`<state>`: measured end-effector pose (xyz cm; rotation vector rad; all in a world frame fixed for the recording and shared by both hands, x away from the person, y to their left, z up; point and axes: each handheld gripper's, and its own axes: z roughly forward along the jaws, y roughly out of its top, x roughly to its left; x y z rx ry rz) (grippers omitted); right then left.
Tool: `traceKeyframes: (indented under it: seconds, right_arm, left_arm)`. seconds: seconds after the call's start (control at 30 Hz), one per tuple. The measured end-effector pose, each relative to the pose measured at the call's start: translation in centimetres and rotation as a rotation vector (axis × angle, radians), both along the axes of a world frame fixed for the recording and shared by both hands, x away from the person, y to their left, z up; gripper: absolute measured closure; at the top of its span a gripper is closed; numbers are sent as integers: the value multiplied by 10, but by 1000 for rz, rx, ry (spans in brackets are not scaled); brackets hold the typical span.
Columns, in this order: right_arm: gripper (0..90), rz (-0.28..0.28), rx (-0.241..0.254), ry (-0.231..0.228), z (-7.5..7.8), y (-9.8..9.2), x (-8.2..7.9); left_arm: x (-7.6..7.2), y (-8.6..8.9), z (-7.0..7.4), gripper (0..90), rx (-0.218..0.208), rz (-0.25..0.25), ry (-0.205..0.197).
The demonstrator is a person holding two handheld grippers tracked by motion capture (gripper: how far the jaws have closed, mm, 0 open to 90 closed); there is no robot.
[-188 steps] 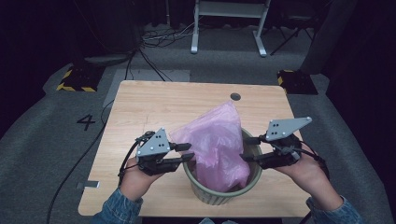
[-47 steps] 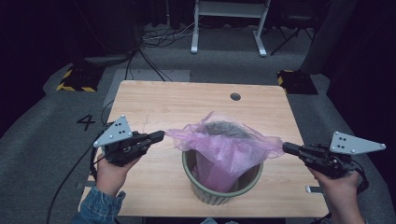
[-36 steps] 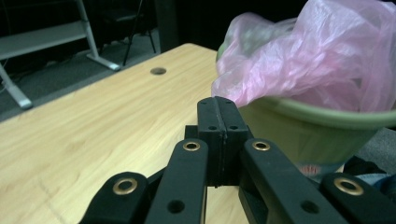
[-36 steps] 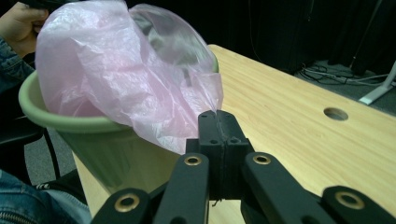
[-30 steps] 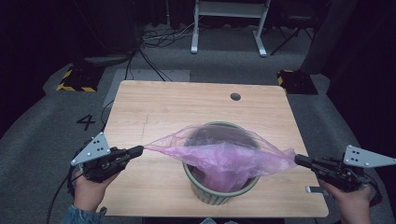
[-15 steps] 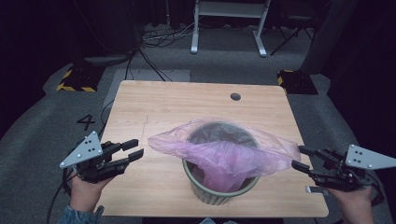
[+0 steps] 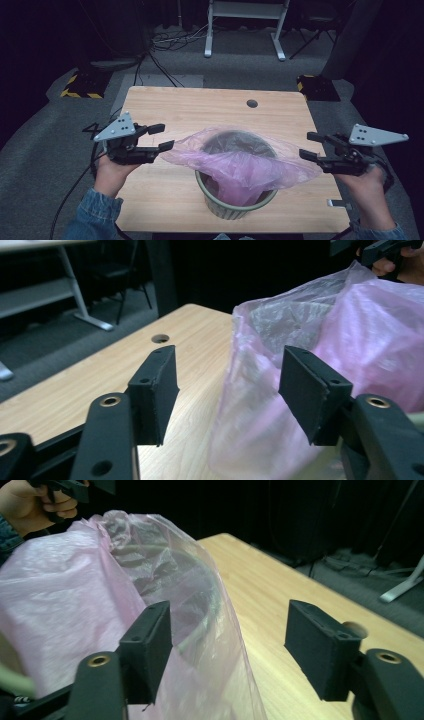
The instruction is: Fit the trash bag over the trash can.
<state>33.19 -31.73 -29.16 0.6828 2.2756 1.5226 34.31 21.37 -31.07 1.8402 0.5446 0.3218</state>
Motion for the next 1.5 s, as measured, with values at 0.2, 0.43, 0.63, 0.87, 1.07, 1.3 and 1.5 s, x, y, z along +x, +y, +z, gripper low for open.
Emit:
traceKeyframes:
  seconds: [0.2, 0.43, 0.63, 0.87, 1.07, 1.3, 1.5]
  right_arm:
    - [310, 36, -17, 71, -9, 13, 18]
    - [400, 76, -8, 136, -32, 20, 26]
    - [822, 117, -20, 185, -38, 23, 24]
    - [899, 65, -68, 97, -25, 24, 22]
    - [899, -29, -107, 28, -24, 23, 37]
    - [899, -75, -159, 40, -41, 28, 57]
    - [900, -91, -193, 73, -61, 32, 67]
  left_arm:
    - [19, -12, -15, 371, 25, -46, 56]
    - [25, -22, -31, 703, 48, -102, 141]
    - [13, -35, -40, 897, 74, -83, 60]
    - [16, -32, -31, 898, 77, -33, 33]
    - [30, -21, -27, 899, 70, 43, 36]
    - [49, -22, -43, 898, 135, 73, 112]
    - [55, -25, -62, 898, 163, 60, 183]
